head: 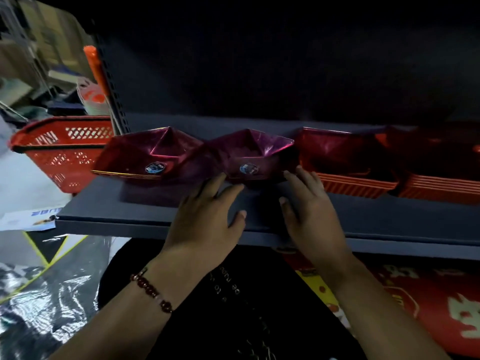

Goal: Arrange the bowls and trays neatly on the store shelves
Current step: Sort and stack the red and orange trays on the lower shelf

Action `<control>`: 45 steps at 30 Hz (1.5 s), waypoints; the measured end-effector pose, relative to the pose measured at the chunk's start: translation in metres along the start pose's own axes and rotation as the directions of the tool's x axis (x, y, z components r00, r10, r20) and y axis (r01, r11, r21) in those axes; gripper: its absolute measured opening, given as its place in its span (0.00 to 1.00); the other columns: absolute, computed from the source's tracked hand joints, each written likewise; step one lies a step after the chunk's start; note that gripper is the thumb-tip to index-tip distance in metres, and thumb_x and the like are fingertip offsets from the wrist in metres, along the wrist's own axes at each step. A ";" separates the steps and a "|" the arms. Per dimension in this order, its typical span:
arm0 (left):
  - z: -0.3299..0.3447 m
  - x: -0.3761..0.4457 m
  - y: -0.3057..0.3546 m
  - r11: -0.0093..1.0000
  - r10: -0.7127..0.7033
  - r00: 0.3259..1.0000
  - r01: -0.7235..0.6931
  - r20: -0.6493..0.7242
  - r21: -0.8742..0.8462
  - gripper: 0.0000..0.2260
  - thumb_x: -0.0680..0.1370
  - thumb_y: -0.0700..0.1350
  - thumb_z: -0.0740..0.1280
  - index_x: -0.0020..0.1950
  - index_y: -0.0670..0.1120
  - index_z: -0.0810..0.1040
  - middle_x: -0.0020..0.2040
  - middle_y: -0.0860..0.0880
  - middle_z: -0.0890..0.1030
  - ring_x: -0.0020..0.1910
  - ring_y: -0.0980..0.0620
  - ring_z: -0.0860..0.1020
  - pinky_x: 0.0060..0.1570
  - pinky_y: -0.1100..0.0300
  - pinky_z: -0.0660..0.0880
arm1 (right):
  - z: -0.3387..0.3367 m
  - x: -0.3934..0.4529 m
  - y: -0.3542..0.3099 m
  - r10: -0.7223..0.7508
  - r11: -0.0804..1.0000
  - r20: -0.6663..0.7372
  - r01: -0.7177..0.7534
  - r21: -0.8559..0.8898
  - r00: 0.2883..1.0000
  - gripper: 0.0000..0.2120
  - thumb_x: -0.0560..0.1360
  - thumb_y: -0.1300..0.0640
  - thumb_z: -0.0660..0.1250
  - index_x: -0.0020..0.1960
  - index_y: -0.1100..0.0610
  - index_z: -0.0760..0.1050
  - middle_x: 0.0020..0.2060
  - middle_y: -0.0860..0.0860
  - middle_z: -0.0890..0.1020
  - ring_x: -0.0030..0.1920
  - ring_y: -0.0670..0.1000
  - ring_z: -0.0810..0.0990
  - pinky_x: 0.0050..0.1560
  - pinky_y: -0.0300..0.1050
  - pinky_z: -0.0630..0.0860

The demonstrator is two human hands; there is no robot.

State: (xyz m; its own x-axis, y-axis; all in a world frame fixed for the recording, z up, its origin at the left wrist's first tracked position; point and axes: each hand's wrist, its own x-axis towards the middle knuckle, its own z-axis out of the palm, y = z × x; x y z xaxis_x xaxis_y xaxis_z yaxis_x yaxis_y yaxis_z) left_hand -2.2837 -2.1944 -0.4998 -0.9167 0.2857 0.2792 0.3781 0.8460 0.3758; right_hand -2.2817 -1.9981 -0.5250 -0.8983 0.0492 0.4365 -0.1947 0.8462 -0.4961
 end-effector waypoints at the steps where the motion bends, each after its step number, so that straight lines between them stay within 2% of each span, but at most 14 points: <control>1: 0.002 0.004 -0.002 1.000 0.012 1.000 -0.012 -0.015 -0.003 0.23 0.80 0.55 0.60 0.75 0.57 0.62 0.78 0.56 0.55 0.75 0.54 0.56 0.72 0.56 0.56 | 0.004 0.008 0.005 0.002 1.000 0.026 -0.002 -0.030 1.000 0.25 0.80 0.55 0.60 0.76 0.50 0.60 0.77 0.48 0.57 0.77 0.53 0.49 0.73 0.49 0.53; 3: 0.006 0.008 -0.004 1.000 0.024 0.999 -0.024 -0.038 -0.005 0.23 0.80 0.55 0.61 0.75 0.57 0.63 0.77 0.55 0.57 0.74 0.53 0.58 0.72 0.55 0.57 | 0.014 0.021 0.014 0.021 0.996 0.074 -0.015 -0.083 0.997 0.24 0.81 0.54 0.58 0.76 0.49 0.59 0.77 0.48 0.57 0.77 0.55 0.48 0.74 0.50 0.53; 5: 0.010 0.009 -0.008 0.999 0.038 0.996 -0.039 -0.080 -0.007 0.23 0.79 0.54 0.63 0.74 0.55 0.67 0.76 0.53 0.61 0.73 0.51 0.61 0.70 0.55 0.58 | 0.020 0.029 0.019 0.018 0.993 0.030 -0.014 -0.117 0.999 0.21 0.80 0.55 0.59 0.74 0.52 0.65 0.72 0.50 0.67 0.74 0.56 0.58 0.73 0.50 0.59; 7: 0.014 0.010 -0.012 0.999 0.035 0.995 -0.036 -0.094 -0.006 0.22 0.78 0.53 0.64 0.73 0.54 0.68 0.76 0.51 0.62 0.73 0.50 0.62 0.69 0.55 0.59 | 0.024 0.030 0.018 0.001 0.990 -0.056 -0.009 -0.137 0.998 0.16 0.80 0.57 0.60 0.67 0.53 0.72 0.63 0.49 0.74 0.64 0.53 0.66 0.62 0.43 0.67; 10: 0.016 0.009 -0.017 1.000 0.014 0.995 -0.016 -0.102 -0.018 0.23 0.79 0.53 0.63 0.74 0.55 0.66 0.77 0.52 0.60 0.74 0.52 0.59 0.69 0.58 0.57 | 0.025 0.025 0.009 -0.023 0.988 -0.116 0.005 -0.157 0.993 0.10 0.78 0.57 0.62 0.57 0.51 0.79 0.54 0.46 0.77 0.53 0.50 0.67 0.49 0.35 0.61; 15: 0.020 0.010 -0.023 1.000 0.010 0.994 -0.012 -0.108 -0.020 0.23 0.79 0.53 0.63 0.74 0.55 0.66 0.76 0.51 0.61 0.74 0.49 0.58 0.70 0.52 0.59 | 0.013 0.008 -0.007 -0.035 0.995 -0.152 0.020 -0.103 0.988 0.07 0.74 0.59 0.69 0.49 0.49 0.81 0.47 0.44 0.79 0.51 0.48 0.68 0.51 0.36 0.64; 19: 0.017 0.008 -0.029 0.996 0.058 0.982 -0.069 -0.178 -0.060 0.10 0.77 0.51 0.67 0.55 0.50 0.81 0.56 0.54 0.79 0.63 0.49 0.70 0.64 0.57 0.66 | 0.000 -0.008 -0.018 -0.036 0.999 -0.136 0.031 -0.037 0.990 0.06 0.72 0.57 0.72 0.47 0.47 0.81 0.43 0.40 0.76 0.49 0.47 0.69 0.53 0.25 0.59; 23: 0.002 0.002 -0.034 0.972 0.050 0.988 -0.082 -0.148 -0.220 0.06 0.77 0.53 0.67 0.49 0.53 0.81 0.46 0.60 0.77 0.53 0.59 0.71 0.53 0.62 0.69 | -0.006 -0.017 -0.028 -0.058 0.998 -0.155 0.053 -0.038 0.986 0.10 0.70 0.63 0.73 0.47 0.51 0.81 0.45 0.44 0.77 0.54 0.50 0.71 0.55 0.28 0.60; 27: -0.016 -0.002 -0.044 0.951 0.053 0.975 -0.116 -0.217 -0.287 0.04 0.78 0.49 0.66 0.49 0.52 0.79 0.48 0.59 0.76 0.50 0.60 0.72 0.51 0.63 0.70 | -0.005 -0.024 -0.052 -0.062 0.997 -0.104 0.066 0.036 0.993 0.09 0.72 0.65 0.71 0.48 0.53 0.78 0.48 0.44 0.77 0.60 0.46 0.73 0.58 0.37 0.68; 32: -0.040 -0.009 -0.057 0.919 0.100 0.912 -0.238 -0.398 -0.314 0.07 0.78 0.49 0.64 0.53 0.51 0.79 0.61 0.61 0.73 0.60 0.63 0.71 0.60 0.75 0.62 | -0.021 -0.023 -0.093 -0.008 0.998 -0.131 0.017 0.062 0.991 0.10 0.74 0.60 0.69 0.49 0.45 0.78 0.45 0.38 0.77 0.47 0.41 0.76 0.46 0.34 0.72; 36: -0.059 -0.007 -0.085 0.922 -0.003 0.838 -0.209 -0.546 -0.327 0.09 0.79 0.49 0.65 0.58 0.52 0.79 0.71 0.57 0.67 0.68 0.60 0.68 0.65 0.65 0.66 | -0.011 0.003 -0.139 -0.061 0.994 -0.138 0.073 0.079 0.988 0.14 0.74 0.61 0.69 0.55 0.44 0.80 0.54 0.33 0.71 0.56 0.33 0.71 0.55 0.26 0.62; 39: -0.063 -0.001 -0.119 0.940 -0.108 0.791 -0.117 -0.603 -0.321 0.12 0.79 0.48 0.66 0.62 0.51 0.75 0.74 0.49 0.63 0.71 0.52 0.65 0.68 0.56 0.65 | 0.024 0.033 -0.168 -0.200 0.978 -0.141 0.207 0.038 0.970 0.15 0.74 0.63 0.69 0.55 0.46 0.82 0.53 0.40 0.77 0.58 0.38 0.74 0.59 0.31 0.68; 42: -0.065 0.005 -0.161 0.953 -0.218 0.767 0.032 -0.603 -0.303 0.14 0.78 0.47 0.66 0.63 0.47 0.74 0.71 0.44 0.67 0.69 0.45 0.67 0.68 0.50 0.66 | 0.073 0.058 -0.191 -0.265 0.964 -0.048 0.264 -0.021 0.963 0.15 0.75 0.61 0.67 0.57 0.46 0.81 0.53 0.46 0.82 0.56 0.49 0.79 0.55 0.43 0.76; 45: -0.058 0.009 -0.201 0.956 -0.271 0.787 0.153 -0.554 -0.250 0.10 0.78 0.45 0.65 0.57 0.45 0.77 0.62 0.44 0.75 0.62 0.41 0.72 0.61 0.43 0.70 | 0.112 0.069 -0.203 -0.209 0.975 0.061 0.213 -0.060 0.976 0.16 0.77 0.59 0.63 0.60 0.44 0.79 0.55 0.46 0.80 0.54 0.50 0.79 0.53 0.42 0.74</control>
State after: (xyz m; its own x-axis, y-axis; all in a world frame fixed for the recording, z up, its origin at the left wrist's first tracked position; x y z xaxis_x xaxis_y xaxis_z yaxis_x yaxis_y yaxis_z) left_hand -2.3605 -2.3881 -0.5222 -0.7524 -0.2535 0.6079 0.2537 0.7401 0.6228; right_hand -2.3486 -2.2257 -0.4780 -0.8599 -0.1610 0.4844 -0.3573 0.8676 -0.3458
